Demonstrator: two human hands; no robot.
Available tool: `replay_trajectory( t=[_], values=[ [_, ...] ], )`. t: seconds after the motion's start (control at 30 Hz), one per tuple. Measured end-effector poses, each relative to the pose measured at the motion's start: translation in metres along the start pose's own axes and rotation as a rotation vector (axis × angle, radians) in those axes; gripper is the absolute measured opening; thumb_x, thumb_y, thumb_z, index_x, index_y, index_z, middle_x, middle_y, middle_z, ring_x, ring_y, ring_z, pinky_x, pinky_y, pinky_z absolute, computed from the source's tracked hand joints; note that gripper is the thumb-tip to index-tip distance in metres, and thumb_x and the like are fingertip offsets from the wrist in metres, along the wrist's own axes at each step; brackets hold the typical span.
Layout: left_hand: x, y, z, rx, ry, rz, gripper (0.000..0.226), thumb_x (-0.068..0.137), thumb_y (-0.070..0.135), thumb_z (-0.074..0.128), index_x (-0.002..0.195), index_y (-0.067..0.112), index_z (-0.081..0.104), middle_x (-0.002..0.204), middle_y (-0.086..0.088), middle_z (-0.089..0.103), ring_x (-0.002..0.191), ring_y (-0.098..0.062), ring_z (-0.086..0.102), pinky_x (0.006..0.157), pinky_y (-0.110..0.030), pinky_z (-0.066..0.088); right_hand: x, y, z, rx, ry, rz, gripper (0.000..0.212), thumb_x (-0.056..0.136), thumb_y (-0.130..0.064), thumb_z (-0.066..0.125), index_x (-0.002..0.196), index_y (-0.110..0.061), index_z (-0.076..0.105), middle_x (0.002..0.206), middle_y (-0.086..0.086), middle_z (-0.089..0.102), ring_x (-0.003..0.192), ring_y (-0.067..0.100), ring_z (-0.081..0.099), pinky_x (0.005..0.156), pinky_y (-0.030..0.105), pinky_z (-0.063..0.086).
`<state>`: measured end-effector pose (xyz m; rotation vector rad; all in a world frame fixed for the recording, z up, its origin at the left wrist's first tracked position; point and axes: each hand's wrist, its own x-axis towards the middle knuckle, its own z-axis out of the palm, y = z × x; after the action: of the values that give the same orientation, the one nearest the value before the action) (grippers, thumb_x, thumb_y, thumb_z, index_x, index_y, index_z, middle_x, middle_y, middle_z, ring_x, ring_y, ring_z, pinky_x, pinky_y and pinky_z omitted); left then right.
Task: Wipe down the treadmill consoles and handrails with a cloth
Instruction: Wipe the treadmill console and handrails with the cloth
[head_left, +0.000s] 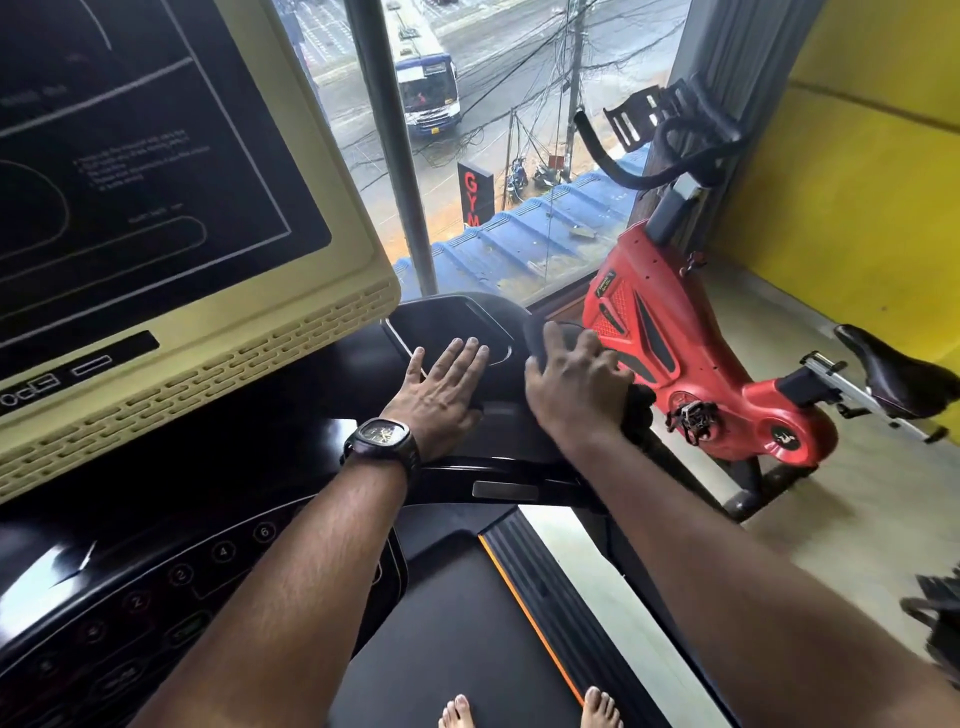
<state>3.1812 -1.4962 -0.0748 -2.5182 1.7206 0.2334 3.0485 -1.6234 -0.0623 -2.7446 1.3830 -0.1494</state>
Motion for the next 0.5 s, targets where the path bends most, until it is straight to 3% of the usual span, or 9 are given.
replay_trajectory(
  t=[0.07, 0.13, 0.23, 0.33, 0.5],
  values=[
    [0.000, 0.000, 0.000, 0.011, -0.002, 0.001, 0.078, 0.103, 0.043, 0.038, 0.159, 0.020, -0.012, 0.167, 0.004, -0.017, 0.152, -0.013, -0.018, 0.122, -0.054, -0.008, -0.014, 0.001, 0.008, -0.096, 0.079, -0.203, 0.056, 0.094, -0.052, 0.050, 0.146, -0.033, 0.046, 0.146, 0.023, 0.047, 0.116, 0.047, 0.055, 0.091, 0.054, 0.048],
    [0.000, 0.000, 0.000, 0.013, 0.001, 0.000, 0.078, 0.103, 0.044, 0.038, 0.159, 0.019, -0.011, 0.167, 0.003, -0.016, 0.153, -0.014, -0.017, 0.123, -0.052, -0.009, 0.002, 0.008, 0.003, -0.069, 0.048, -0.297, 0.061, 0.096, -0.057, 0.047, 0.153, -0.039, 0.038, 0.155, 0.018, 0.040, 0.123, 0.046, 0.052, 0.094, 0.054, 0.048],
    [-0.001, 0.000, 0.000, -0.022, 0.005, -0.008, 0.078, 0.103, 0.043, 0.040, 0.159, 0.020, -0.009, 0.168, 0.003, -0.013, 0.153, -0.013, -0.015, 0.122, -0.049, -0.010, 0.015, 0.014, -0.004, 0.044, -0.072, -0.104, 0.062, 0.099, -0.060, 0.041, 0.155, -0.038, 0.029, 0.154, 0.019, 0.040, 0.124, 0.046, 0.053, 0.094, 0.053, 0.048],
    [-0.001, 0.000, 0.000, -0.027, 0.005, -0.012, 0.077, 0.103, 0.042, 0.040, 0.160, 0.019, -0.007, 0.168, 0.002, -0.012, 0.153, -0.013, -0.014, 0.123, -0.048, -0.009, -0.016, 0.007, 0.002, -0.063, 0.052, -0.030, 0.060, 0.097, -0.054, 0.046, 0.152, -0.033, 0.037, 0.148, 0.025, 0.044, 0.117, 0.047, 0.055, 0.091, 0.052, 0.048],
    [-0.002, -0.001, -0.002, -0.050, -0.009, -0.013, 0.077, 0.102, 0.034, 0.042, 0.160, 0.019, -0.005, 0.168, 0.002, -0.010, 0.153, -0.013, -0.013, 0.123, -0.044, -0.009, -0.020, 0.021, 0.006, -0.190, 0.112, -0.440, 0.064, 0.087, -0.053, 0.061, 0.148, -0.039, 0.047, 0.155, 0.017, 0.043, 0.121, 0.048, 0.053, 0.089, 0.054, 0.049]
  ],
)
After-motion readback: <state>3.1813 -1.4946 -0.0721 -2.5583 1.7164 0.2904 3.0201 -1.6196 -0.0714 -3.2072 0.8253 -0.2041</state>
